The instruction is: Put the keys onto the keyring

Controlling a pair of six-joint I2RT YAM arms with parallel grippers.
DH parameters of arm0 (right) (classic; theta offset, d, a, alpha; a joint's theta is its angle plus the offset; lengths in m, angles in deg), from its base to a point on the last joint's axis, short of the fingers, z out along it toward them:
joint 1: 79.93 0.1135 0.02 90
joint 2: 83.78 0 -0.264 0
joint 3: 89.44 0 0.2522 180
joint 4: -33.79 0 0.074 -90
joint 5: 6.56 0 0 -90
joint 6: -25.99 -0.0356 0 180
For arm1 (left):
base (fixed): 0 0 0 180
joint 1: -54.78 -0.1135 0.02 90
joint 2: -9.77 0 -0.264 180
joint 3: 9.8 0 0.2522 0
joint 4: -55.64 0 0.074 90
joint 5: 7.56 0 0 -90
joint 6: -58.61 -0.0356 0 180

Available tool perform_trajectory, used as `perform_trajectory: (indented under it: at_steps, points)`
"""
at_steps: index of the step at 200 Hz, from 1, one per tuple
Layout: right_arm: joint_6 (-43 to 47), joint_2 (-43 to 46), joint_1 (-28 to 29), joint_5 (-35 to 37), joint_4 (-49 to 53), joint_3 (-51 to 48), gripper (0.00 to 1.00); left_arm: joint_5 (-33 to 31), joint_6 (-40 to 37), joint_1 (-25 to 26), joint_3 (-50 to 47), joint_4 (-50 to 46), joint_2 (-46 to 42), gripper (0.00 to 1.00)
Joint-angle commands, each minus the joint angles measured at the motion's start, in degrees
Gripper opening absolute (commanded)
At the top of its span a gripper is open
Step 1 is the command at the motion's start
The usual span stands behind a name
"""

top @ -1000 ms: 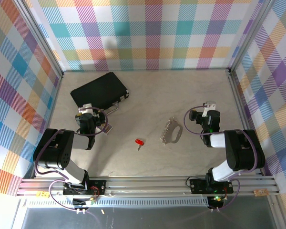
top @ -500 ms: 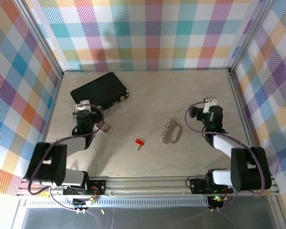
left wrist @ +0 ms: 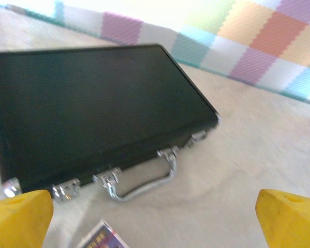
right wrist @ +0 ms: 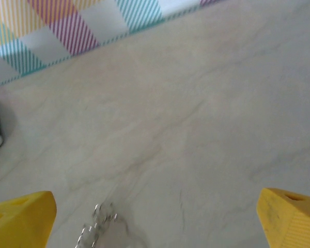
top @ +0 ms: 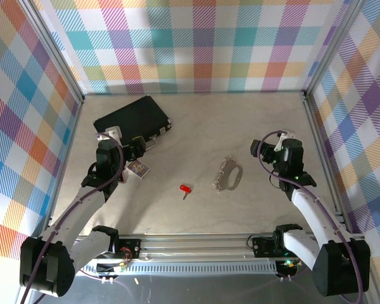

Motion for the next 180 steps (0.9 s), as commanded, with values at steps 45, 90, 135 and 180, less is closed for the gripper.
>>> perform_trajectory:
  at_steps: [45, 90, 135, 180]
  points:
    - [-3.2, -2.1, 7.4, -10.6, 15.8, 4.7, 0.99, 13.1, 3.1, 15.2, 4.7, -16.1, -1.6, 1.0]
    - [-0.8, -7.7, 7.7, -11.9, 17.6, 7.5, 0.99, 12.5, 6.0, 29.6, 3.2, -11.8, -0.1, 1.0]
    - [1.6, -17.4, 7.6, -14.0, 16.7, 12.5, 0.93, 14.1, 6.8, 37.4, -0.7, 0.2, 5.4, 1.0]
    - [2.3, -26.1, 6.3, -13.5, 15.7, 17.0, 0.77, 16.4, 6.8, 41.0, -1.6, 7.7, 7.9, 1.0]
